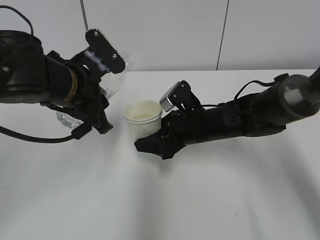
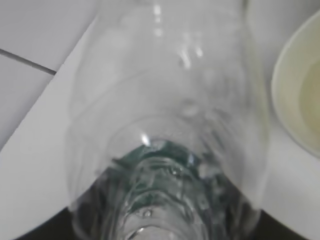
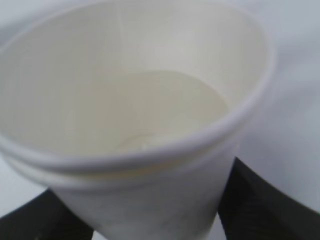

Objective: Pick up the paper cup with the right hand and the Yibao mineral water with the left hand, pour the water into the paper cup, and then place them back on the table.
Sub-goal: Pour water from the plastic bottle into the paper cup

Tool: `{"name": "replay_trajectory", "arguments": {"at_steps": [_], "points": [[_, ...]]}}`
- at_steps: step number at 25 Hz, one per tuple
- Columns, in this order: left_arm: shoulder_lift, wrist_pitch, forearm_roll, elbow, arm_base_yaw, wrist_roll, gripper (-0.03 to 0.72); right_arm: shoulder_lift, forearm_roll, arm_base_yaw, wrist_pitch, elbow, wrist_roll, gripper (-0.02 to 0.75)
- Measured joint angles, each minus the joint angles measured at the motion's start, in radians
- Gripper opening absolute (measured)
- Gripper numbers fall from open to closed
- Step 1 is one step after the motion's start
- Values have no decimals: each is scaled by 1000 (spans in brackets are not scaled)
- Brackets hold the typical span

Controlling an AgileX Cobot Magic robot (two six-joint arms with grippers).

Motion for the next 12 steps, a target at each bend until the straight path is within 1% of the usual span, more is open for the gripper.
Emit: {"name": "replay_trajectory", "arguments": {"at_steps": [3, 8, 12], "points": [[0, -6, 0, 0, 5, -67, 323, 0, 17, 0, 2, 0, 0, 513], [0, -19, -1, 0, 41, -162, 323, 0, 21, 0, 6, 0, 2, 513], [0, -52, -38, 0, 69, -177, 323, 0, 23, 0, 11, 0, 2, 513]]}}
